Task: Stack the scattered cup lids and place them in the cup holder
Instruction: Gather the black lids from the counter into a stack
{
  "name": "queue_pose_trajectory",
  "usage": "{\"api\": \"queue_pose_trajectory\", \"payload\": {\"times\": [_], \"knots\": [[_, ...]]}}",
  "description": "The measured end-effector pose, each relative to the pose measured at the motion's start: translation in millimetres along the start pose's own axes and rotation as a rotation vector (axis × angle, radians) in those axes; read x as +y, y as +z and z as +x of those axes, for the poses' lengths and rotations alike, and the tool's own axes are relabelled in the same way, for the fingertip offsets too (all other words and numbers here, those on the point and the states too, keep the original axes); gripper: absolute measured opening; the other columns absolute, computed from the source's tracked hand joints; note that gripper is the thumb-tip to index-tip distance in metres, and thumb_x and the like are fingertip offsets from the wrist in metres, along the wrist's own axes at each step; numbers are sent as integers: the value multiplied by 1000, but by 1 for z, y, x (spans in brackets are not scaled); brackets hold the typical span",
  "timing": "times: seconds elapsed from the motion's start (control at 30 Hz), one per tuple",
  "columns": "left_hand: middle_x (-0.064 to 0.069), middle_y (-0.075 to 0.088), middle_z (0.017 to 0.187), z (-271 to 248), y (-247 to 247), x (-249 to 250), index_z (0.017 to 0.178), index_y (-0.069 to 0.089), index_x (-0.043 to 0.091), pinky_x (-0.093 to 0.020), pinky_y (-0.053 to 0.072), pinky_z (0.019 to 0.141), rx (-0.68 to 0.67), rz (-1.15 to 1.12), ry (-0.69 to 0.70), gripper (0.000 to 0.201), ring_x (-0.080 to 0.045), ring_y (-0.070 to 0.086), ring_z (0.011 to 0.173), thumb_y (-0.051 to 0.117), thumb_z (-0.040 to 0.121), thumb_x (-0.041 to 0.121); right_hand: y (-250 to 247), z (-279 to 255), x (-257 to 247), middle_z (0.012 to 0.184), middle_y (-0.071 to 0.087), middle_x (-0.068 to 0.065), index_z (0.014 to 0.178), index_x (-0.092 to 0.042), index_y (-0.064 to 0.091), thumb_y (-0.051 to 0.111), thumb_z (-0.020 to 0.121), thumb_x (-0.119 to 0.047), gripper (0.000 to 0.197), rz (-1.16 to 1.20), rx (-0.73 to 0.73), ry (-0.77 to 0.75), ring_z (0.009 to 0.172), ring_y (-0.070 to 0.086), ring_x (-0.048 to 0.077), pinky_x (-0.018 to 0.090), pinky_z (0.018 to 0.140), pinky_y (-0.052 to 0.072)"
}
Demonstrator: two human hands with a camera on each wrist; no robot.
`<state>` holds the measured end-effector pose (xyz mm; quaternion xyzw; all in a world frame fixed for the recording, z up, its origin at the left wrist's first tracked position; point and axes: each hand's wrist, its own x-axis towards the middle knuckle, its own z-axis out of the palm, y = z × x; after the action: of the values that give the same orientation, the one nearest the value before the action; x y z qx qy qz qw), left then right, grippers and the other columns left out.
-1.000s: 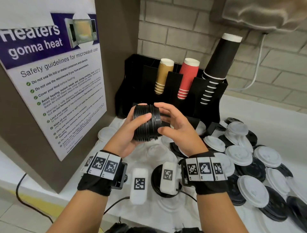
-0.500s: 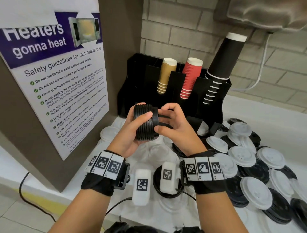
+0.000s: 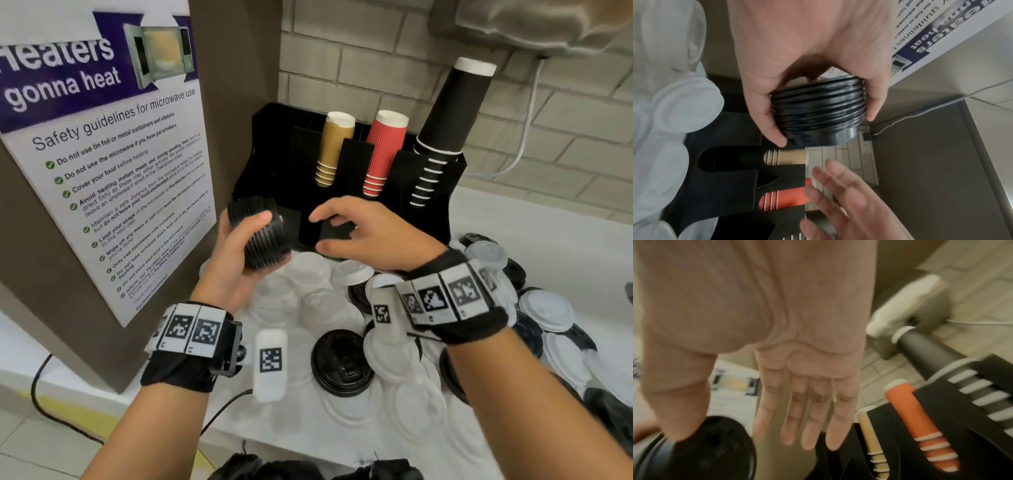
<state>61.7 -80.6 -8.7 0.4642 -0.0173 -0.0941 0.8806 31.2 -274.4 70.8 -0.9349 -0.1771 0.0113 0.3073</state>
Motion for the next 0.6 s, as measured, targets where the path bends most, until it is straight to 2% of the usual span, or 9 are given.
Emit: {"api": "queue_pose_trajectory", "payload": {"times": [0.07, 0.17, 0.2, 0.27, 0.33, 0.4, 0.5, 0.6], "knots": [[-8, 57, 110, 0, -3, 2, 139, 42, 11, -38, 57, 69, 5, -12, 2, 76, -17, 65, 87, 68, 72, 33, 3, 1, -7, 125, 53, -4, 128, -22, 56, 68, 86, -31, 45, -267, -196, -64, 113, 51, 11, 13, 82, 41], [-7, 59, 105, -1, -5, 2, 125, 47, 17, -38, 58, 70, 5, -21, 0, 61, -17, 67, 83, 69, 71, 32, 26, -5, -15, 129, 51, 1, 133, -20, 52, 67, 85, -40, 54, -562, -508, -55, 116, 48, 17, 27, 93, 41], [-6, 60, 104, -1, -5, 1, 122, 47, 18, -39, 58, 70, 7, -22, -4, 58, -17, 67, 84, 69, 71, 31, 35, -8, -15, 128, 51, 2, 132, -20, 52, 69, 83, -42, 57, -620, -593, -37, 116, 47, 19, 31, 94, 42], [-6, 60, 103, -2, -5, -2, 121, 47, 18, -40, 58, 71, 2, -19, -12, 57, -19, 66, 88, 70, 70, 31, 52, -15, -15, 123, 50, 4, 129, -18, 50, 73, 77, -46, 63, -706, -714, -8, 111, 48, 22, 34, 86, 46], [-5, 60, 104, -3, -5, -4, 121, 47, 18, -40, 58, 72, -5, -16, -21, 60, -20, 65, 90, 73, 69, 32, 66, -21, -12, 119, 48, 5, 125, -17, 46, 78, 71, -47, 70, -758, -761, 2, 105, 50, 24, 35, 75, 46], [-5, 61, 103, -4, -5, -5, 123, 47, 18, -40, 57, 73, -19, -7, -33, 71, -20, 65, 91, 78, 62, 34, 76, -26, -8, 119, 46, 6, 127, -17, 40, 83, 65, -46, 81, -800, -770, -9, 104, 50, 25, 34, 70, 43], [-7, 61, 105, -6, -4, -7, 125, 47, 17, -41, 58, 74, -26, 0, -40, 73, -21, 65, 93, 79, 61, 35, 85, -34, -2, 122, 42, 7, 133, -22, 31, 86, 61, -42, 93, -842, -765, -15, 104, 50, 28, 35, 70, 46], [-8, 60, 108, -8, -5, -8, 125, 48, 17, -40, 58, 73, -15, -3, -36, 65, -22, 65, 93, 74, 68, 32, 89, -37, 4, 121, 39, 8, 134, -24, 29, 85, 63, -33, 91, -819, -739, -5, 98, 52, 29, 37, 70, 50]]}}
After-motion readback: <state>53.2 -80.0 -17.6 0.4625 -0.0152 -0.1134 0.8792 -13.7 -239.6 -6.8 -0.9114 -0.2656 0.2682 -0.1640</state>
